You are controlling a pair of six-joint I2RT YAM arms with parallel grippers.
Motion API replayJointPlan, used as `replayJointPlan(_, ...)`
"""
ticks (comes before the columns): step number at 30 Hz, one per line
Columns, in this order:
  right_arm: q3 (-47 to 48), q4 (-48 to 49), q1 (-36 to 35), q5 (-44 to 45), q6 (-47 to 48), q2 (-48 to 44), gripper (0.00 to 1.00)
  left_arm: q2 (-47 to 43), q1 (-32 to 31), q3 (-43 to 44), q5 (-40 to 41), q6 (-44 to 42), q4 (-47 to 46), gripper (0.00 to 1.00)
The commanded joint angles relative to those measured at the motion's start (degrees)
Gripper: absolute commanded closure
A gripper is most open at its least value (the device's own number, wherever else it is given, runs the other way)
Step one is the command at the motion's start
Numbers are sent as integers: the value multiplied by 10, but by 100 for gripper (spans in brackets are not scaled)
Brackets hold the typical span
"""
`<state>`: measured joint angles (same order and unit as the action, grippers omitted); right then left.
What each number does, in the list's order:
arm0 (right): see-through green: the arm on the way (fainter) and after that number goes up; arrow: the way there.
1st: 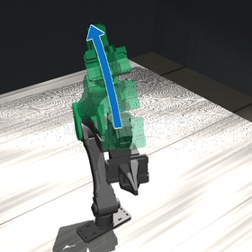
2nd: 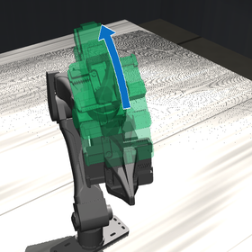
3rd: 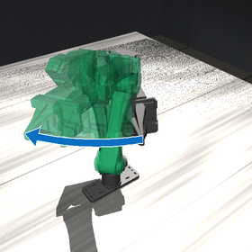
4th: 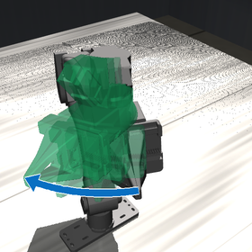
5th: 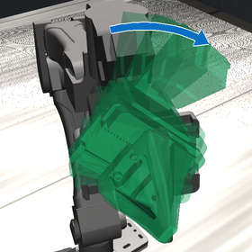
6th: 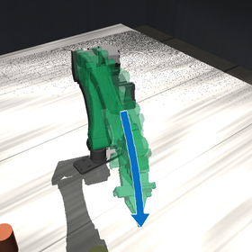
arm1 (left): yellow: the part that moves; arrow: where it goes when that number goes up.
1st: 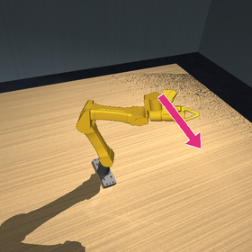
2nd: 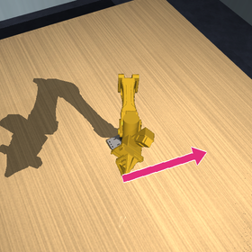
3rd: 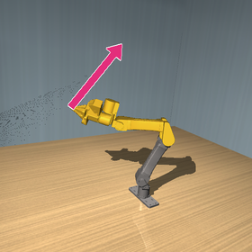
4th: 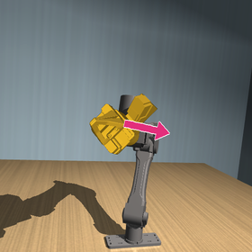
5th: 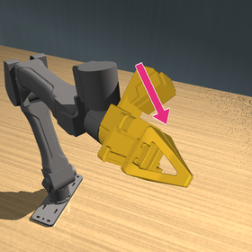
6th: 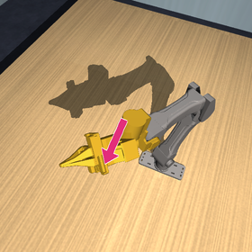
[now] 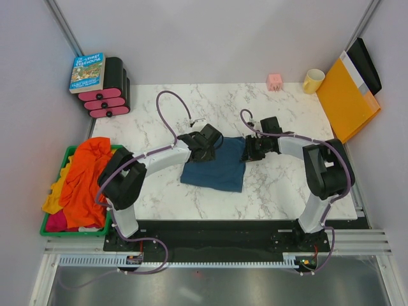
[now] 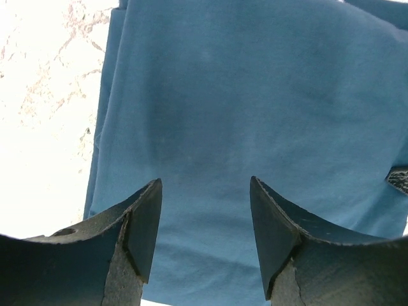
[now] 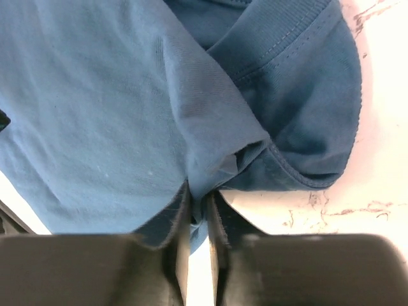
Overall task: Fold and stack the t-shirts
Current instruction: Put the neatly folded tshirt into the corner of the board with the right arm
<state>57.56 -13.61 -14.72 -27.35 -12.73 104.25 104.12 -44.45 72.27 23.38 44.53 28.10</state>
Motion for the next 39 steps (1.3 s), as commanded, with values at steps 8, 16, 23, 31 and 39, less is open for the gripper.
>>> replayJointPlan(8, 28, -113, 26, 87, 36, 32, 100, -61, -8, -27, 10, 13, -9, 38)
replayJointPlan(16, 89, -154, 81, 136, 84, -3, 100, -114, -29, -35, 38, 3, 12, 39)
replayJointPlan(23, 152, -178, 145, 171, 121, 7, 100, -157, -49, -67, 52, 24, 31, 39)
replayJointPlan(31, 247, -193, 222, 227, 159, 60, 100, -187, -92, -97, 71, 58, 52, 40)
replayJointPlan(39, 343, -216, 273, 307, 226, 143, 100, -181, -129, -98, 79, 85, 71, 40)
